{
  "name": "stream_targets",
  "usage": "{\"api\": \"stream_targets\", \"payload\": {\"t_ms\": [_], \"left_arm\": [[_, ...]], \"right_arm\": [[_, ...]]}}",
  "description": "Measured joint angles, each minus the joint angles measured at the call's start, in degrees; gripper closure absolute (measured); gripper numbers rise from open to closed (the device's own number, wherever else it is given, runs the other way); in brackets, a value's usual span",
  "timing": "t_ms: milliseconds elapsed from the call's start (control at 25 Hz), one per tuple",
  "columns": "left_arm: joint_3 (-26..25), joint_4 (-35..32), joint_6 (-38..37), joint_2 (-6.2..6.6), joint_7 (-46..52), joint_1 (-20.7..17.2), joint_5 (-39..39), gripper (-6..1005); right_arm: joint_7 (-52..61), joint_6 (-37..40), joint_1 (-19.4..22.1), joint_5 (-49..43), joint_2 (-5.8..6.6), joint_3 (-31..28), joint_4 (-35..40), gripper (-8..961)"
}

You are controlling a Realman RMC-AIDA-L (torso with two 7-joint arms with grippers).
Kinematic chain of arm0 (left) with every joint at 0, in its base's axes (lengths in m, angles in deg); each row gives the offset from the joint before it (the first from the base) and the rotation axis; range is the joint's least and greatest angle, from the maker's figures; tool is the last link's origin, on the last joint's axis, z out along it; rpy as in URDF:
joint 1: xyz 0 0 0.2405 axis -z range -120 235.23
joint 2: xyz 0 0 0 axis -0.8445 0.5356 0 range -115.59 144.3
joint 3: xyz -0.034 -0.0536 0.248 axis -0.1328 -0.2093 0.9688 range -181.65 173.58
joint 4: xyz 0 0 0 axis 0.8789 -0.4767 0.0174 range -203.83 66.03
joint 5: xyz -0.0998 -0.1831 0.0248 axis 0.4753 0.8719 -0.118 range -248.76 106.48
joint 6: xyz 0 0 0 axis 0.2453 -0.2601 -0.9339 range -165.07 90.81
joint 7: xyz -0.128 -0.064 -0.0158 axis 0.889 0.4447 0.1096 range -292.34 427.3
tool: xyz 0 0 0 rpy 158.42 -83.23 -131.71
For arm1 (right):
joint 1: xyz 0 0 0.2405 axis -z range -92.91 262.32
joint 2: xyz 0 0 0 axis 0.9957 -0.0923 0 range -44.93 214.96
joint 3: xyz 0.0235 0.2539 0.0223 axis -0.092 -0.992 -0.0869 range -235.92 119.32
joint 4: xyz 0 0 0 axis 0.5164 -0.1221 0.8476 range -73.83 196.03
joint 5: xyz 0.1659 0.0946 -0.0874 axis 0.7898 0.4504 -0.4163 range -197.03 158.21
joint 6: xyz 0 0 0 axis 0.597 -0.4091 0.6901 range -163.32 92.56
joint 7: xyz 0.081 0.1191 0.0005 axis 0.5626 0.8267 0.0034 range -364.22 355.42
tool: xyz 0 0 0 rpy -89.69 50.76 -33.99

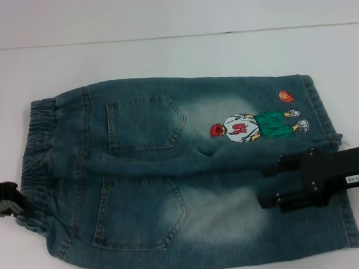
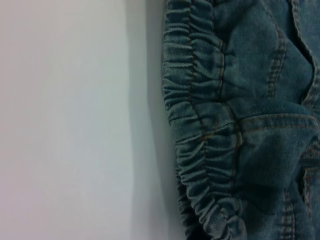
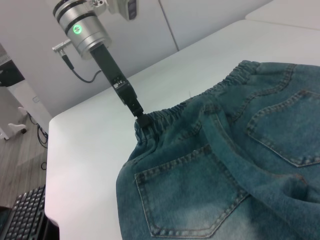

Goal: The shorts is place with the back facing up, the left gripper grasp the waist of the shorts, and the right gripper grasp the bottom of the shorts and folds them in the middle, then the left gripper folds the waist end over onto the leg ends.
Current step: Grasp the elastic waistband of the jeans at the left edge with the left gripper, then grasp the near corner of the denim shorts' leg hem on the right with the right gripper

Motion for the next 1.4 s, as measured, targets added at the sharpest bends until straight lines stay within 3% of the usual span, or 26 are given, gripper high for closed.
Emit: {"api": "stream_targets", "payload": {"t_ms": [120, 240, 360, 440, 800, 1400], "left_arm": [[0.0, -0.18, -0.07, 0.11, -0.03, 0.14, 0.01, 878], [0.0, -0.8, -0.3, 0.14, -0.04, 0.51, 0.05, 941], [-0.01, -1.18, -0.44, 0.14, -0.08, 0.89, 0.31, 945], [0.0, -1.23, -0.48, 0.14, -0.12, 1.12, 0.4, 948], [0.0, -1.25, 0.07, -0.02, -0.75, 2.03, 0.75, 949], [0.0, -0.73, 0.62, 0.25, -0.43, 3.12, 0.74, 960]], "right_arm": [[4.21, 1.08, -0.34, 0.43, 0.6, -0.2, 0.92, 150], [13.64, 2.65, -1.61, 0.49, 1.99, -0.03, 2.98, 150], [20.47, 5.89, -3.05, -1.44, 3.87, 0.32, 4.52, 150], [22.31, 8.72, -3.57, -4.38, 4.46, 0.31, 6.48, 149], [22.86, 13.06, -4.61, -22.42, 4.62, 0.47, 11.92, 149], [23.19, 13.14, -6.24, -32.9, 3.67, 6.42, 11.13, 149]]}}
